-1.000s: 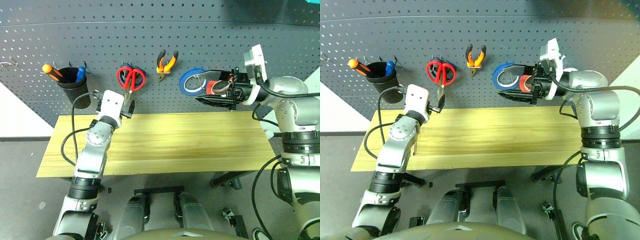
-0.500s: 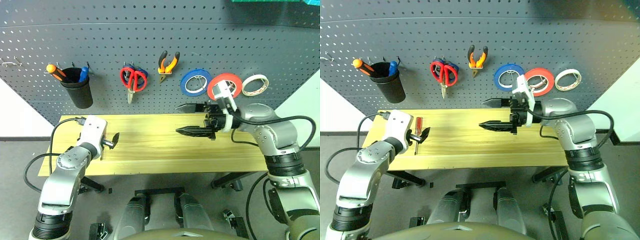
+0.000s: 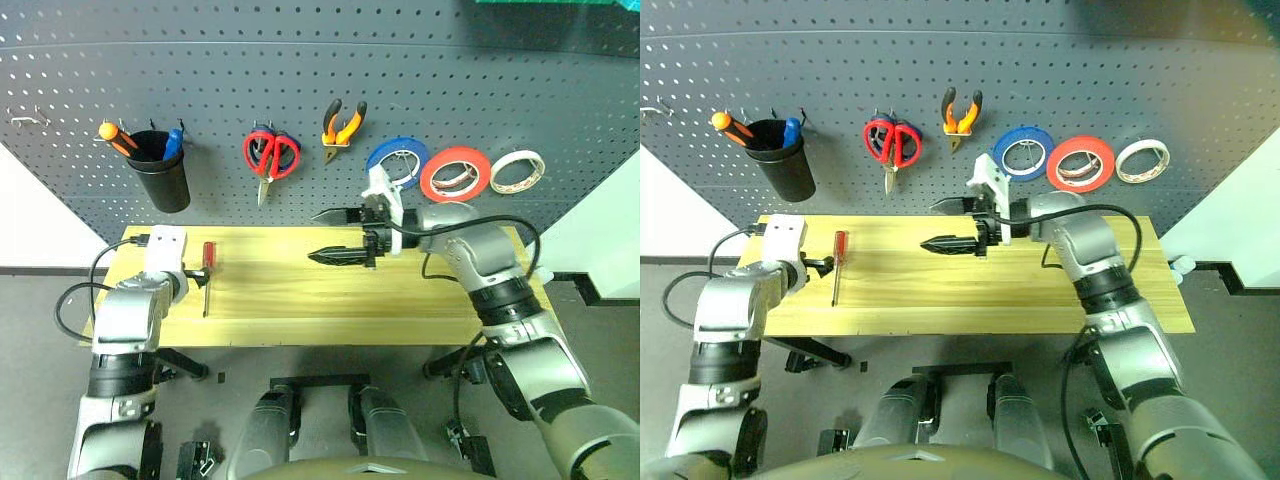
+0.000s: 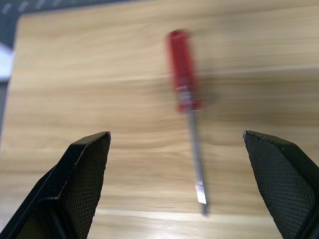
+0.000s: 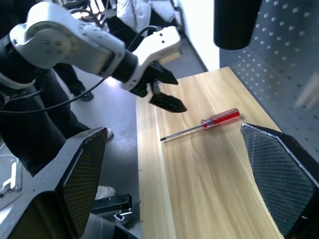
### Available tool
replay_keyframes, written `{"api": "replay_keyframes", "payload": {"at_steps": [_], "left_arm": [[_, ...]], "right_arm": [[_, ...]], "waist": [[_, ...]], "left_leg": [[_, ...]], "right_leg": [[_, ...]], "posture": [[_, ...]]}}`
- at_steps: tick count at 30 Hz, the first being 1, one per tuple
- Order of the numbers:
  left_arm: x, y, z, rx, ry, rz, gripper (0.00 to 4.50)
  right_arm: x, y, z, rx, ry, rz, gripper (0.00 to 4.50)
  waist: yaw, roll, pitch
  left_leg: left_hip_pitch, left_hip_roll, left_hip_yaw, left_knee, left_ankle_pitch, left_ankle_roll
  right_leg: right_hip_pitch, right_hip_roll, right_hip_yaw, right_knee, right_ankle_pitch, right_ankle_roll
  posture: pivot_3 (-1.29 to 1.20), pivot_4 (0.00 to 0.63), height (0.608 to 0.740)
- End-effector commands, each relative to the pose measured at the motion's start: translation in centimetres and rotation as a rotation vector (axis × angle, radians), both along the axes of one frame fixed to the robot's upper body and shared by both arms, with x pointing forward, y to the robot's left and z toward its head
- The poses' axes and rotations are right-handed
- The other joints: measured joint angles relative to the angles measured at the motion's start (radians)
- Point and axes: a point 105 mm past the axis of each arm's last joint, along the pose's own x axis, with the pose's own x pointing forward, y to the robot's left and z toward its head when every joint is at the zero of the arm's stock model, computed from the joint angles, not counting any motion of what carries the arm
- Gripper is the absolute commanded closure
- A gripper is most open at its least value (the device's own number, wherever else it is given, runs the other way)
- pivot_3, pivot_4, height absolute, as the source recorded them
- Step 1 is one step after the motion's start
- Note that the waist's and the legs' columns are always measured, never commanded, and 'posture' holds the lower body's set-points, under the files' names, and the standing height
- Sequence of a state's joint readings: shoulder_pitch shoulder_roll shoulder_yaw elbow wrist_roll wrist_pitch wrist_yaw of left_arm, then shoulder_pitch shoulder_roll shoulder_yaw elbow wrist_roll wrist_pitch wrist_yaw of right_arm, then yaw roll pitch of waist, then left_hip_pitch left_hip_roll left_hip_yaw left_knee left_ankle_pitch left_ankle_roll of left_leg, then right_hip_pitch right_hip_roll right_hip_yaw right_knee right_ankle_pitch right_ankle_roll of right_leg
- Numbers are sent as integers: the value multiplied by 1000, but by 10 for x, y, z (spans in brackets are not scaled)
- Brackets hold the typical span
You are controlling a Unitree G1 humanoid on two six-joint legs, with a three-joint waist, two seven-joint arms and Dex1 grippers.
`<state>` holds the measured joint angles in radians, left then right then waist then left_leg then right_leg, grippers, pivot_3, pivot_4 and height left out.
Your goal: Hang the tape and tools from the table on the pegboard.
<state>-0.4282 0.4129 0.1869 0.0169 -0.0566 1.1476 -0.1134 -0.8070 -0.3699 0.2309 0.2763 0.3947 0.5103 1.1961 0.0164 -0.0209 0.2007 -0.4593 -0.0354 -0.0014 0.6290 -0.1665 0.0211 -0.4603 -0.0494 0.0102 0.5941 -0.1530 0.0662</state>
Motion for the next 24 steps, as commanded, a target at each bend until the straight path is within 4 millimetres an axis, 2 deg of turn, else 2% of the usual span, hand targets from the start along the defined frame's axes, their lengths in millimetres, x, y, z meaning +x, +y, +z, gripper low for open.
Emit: {"api": "replay_keyframes", "payload": {"at_steps": [1,7,10,17,21,24], "left_arm": [[13,7,10,2,-42,45,19],[29,0,11,-37,-58,53,19],[45,-7,14,-83,-65,42,19],[74,-11,31,-100,-123,40,19],[79,-12,26,-115,-93,66,19],[80,-11,20,-85,-84,69,19]], "right_arm": [[7,4,11,3,-45,6,0],[18,1,8,-23,-30,-29,0],[21,0,4,-35,-18,-42,0],[16,-1,-2,-64,15,-10,0],[13,-3,-4,-73,22,-5,0],[12,-6,-6,-80,25,-16,0]], "waist": [[4,0,15],[13,-2,63],[20,-3,85],[20,-5,132],[20,-5,145],[19,-5,150]], "left_leg": [[0,0,0,0,0,0],[-1,0,-1,0,0,0],[-4,0,-1,0,0,0],[-8,0,0,1,0,0],[-19,0,0,2,1,1],[-20,0,0,1,1,2]], "right_leg": [[0,-1,0,1,0,0],[-2,-2,0,2,0,-1],[-6,-3,0,4,-1,-1],[-8,-7,-2,4,-1,-1],[-19,-7,-3,5,0,0],[-20,-7,-4,5,2,3]], "posture": [[98,306,731],[105,369,731],[99,389,731],[68,431,731],[54,438,731],[46,439,731]]}}
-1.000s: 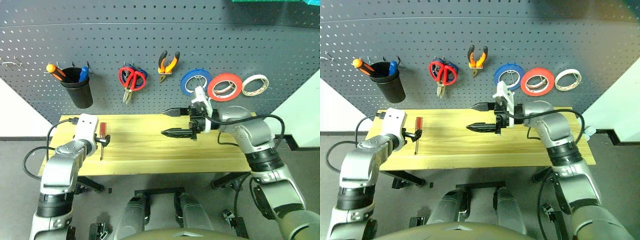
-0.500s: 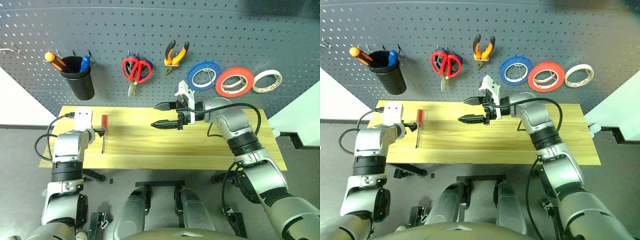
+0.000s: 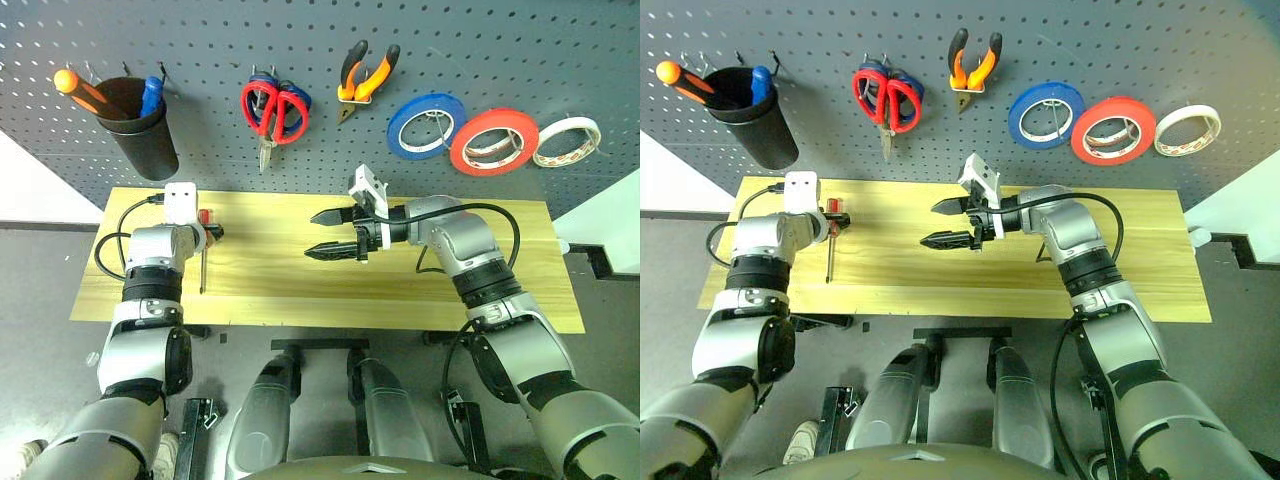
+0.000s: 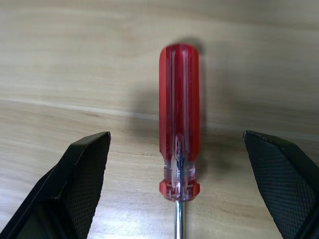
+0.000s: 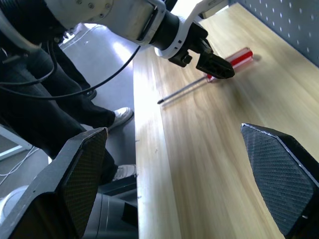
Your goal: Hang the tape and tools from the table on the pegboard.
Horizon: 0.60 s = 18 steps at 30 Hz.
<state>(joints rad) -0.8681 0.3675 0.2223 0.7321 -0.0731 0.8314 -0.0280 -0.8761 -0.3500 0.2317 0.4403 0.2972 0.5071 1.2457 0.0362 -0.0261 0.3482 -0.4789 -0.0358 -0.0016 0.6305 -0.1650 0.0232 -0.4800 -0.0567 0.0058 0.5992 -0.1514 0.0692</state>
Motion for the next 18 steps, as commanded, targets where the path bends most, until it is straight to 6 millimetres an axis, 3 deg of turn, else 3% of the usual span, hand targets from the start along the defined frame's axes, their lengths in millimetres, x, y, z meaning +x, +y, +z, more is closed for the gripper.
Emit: {"api": "replay_keyframes", "payload": {"at_steps": [1,12,15,18], "left_arm": [[3,5,2,24,-21,17,19],[4,7,-5,-15,20,85,19],[4,5,-7,-23,25,88,620],[3,3,-8,-28,28,87,1615]], "right_arm": [[-4,-2,7,1,-33,14,0],[-4,-12,7,-25,-83,4,0],[6,-8,9,-8,-147,-46,0],[17,-7,11,-2,-199,-99,0]], "waist": [[-1,-1,6],[-9,0,10],[-19,0,10],[-25,0,10]], "left_leg": [[0,0,0,0,0,0],[0,0,0,-1,-1,-2],[0,0,0,-2,-1,-2],[0,0,0,-2,-1,-2]], "right_leg": [[0,0,0,0,0,0],[2,-5,-6,-1,-2,-3],[2,-5,-7,-1,-2,-3],[3,-5,-8,-1,-2,-3]], "posture": [[45,438,731],[30,432,731],[34,432,731],[38,427,731]]}}
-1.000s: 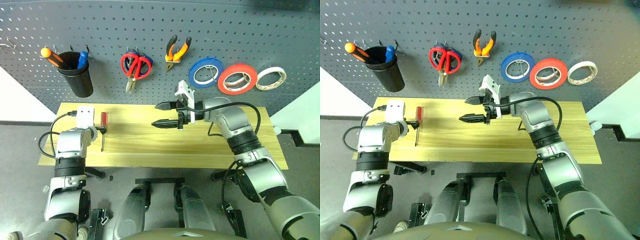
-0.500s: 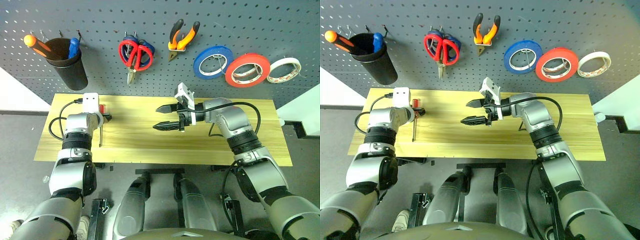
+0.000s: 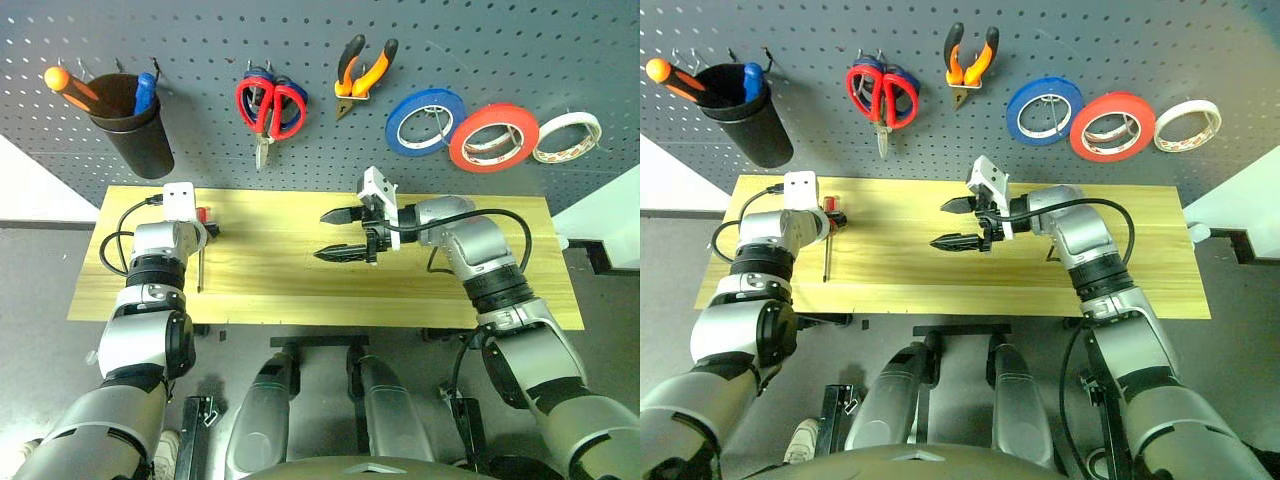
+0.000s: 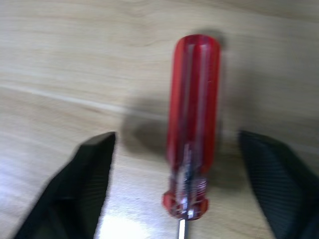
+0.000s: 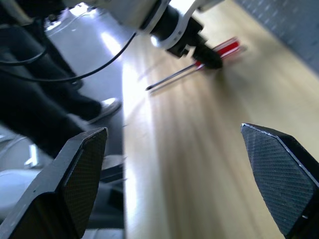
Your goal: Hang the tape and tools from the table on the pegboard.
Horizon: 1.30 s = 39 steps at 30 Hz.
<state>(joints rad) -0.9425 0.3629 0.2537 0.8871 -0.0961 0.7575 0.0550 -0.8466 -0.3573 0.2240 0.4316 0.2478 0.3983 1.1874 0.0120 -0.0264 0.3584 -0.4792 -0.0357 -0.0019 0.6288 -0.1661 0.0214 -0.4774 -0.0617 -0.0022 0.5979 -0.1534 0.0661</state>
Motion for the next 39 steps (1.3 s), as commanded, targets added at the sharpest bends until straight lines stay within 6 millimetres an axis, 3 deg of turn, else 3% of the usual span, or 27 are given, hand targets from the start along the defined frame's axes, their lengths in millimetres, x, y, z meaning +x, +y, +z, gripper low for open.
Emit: {"api": "replay_keyframes", "payload": {"at_steps": [1,6,18,26,31,35,39], "left_arm": [[-4,0,-8,-12,27,13,1980],[-7,4,-11,-17,37,22,3600],[-19,10,-9,-24,52,32,3619],[-64,1,6,24,47,-63,3619],[-90,-10,29,77,-59,-192,3619],[-107,-6,67,250,-240,-232,3619],[-115,-6,88,292,-365,-271,3619]], "right_arm": [[11,-1,14,19,-98,-36,0],[14,-1,15,20,-127,-26,0],[11,-2,14,9,-179,33,0],[-3,-17,33,28,-164,108,0],[-11,-28,49,65,-149,123,0],[-21,-33,83,194,-147,139,0],[-30,-37,99,234,-152,158,0]], "waist": [[0,0,0],[-2,0,2],[-1,0,2],[1,0,2],[3,-2,-2],[2,-3,-10],[4,-3,-38]], "left_leg": [[0,0,0,0,0,0],[0,0,0,-1,0,0],[0,0,0,-1,0,0],[-1,0,-1,-3,0,-1],[-1,0,-1,-5,1,-2],[-1,0,-1,-8,2,-4],[0,-1,-1,-14,4,-8]], "right_leg": [[0,0,0,0,0,0],[0,0,-1,0,0,0],[0,0,-1,-1,0,2],[-1,0,-2,-2,2,5],[0,0,-3,-4,2,5],[-1,0,-4,-5,2,5],[-2,0,-5,-6,2,5]], "posture": [[40,426,731],[44,424,731],[51,389,731],[62,303,731],[68,255,731],[84,203,731],[88,157,731]]}}
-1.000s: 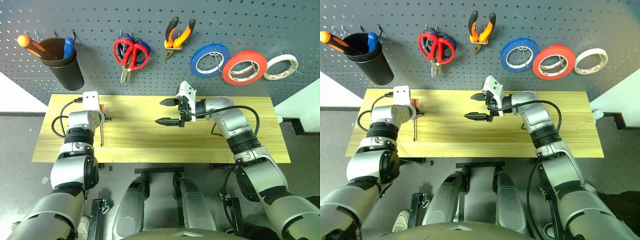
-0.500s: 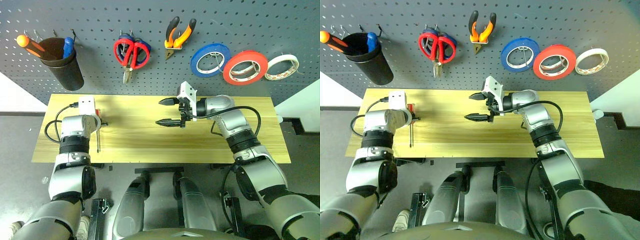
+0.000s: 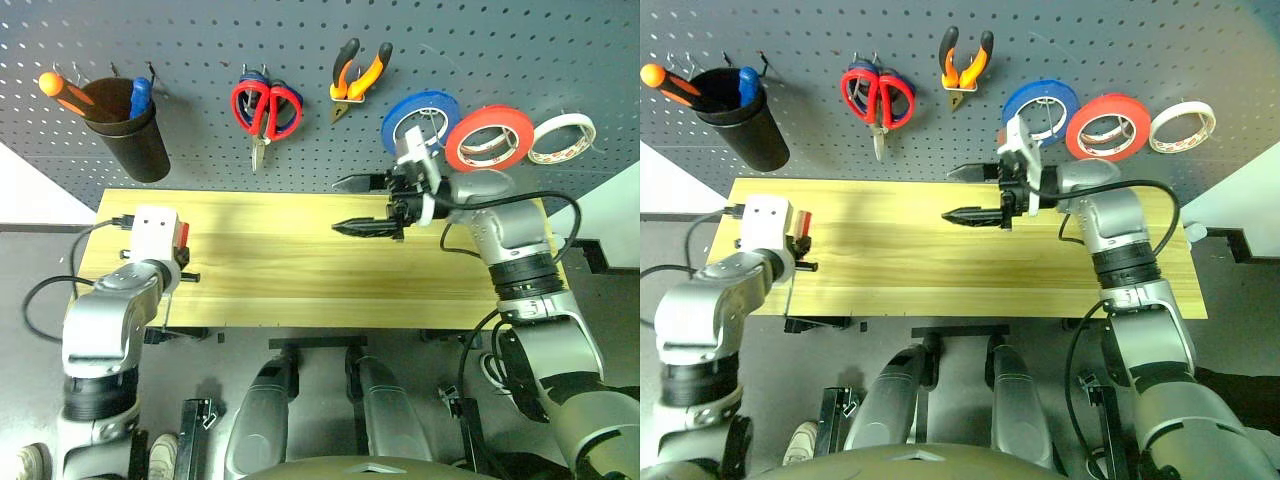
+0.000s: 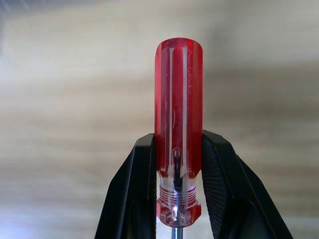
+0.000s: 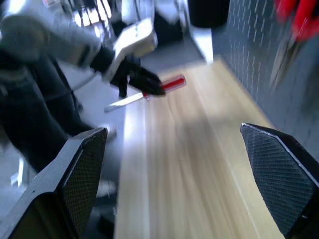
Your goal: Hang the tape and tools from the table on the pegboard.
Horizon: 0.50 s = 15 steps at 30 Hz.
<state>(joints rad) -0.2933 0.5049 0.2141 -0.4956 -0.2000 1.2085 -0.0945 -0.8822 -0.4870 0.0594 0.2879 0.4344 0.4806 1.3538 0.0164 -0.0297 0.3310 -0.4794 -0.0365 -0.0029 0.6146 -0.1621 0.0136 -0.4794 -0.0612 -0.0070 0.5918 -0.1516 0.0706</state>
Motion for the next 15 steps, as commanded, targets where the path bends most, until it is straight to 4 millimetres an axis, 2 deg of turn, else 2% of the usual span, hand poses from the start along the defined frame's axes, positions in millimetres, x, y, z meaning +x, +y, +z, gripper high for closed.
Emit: {"api": "replay_keyframes", "payload": {"at_steps": [1,5,11,15], "left_arm": [[-7,-1,31,53,-172,-39,3619],[-11,-3,48,53,-269,-76,3619],[-15,-17,86,76,-419,-194,3619],[-10,-19,122,72,-549,-207,3619]], "right_arm": [[-14,-2,29,56,-72,43,0],[-17,-5,39,78,-119,47,0],[-18,-7,53,91,-163,55,0],[-17,-7,61,108,-187,53,0]], "waist": [[-1,1,-20],[-2,-2,-52],[-2,-3,-85],[0,-4,-109]], "left_leg": [[0,0,0,-1,0,-1],[1,0,1,-1,1,-1],[1,0,2,-1,0,0],[2,1,3,-1,1,0]], "right_leg": [[0,1,-1,-1,0,0],[2,1,-2,-5,0,0],[7,2,-2,-11,3,-2],[8,2,-3,-12,4,-1]], "posture": [[88,152,731],[88,123,731],[86,92,731],[85,75,731]]}}
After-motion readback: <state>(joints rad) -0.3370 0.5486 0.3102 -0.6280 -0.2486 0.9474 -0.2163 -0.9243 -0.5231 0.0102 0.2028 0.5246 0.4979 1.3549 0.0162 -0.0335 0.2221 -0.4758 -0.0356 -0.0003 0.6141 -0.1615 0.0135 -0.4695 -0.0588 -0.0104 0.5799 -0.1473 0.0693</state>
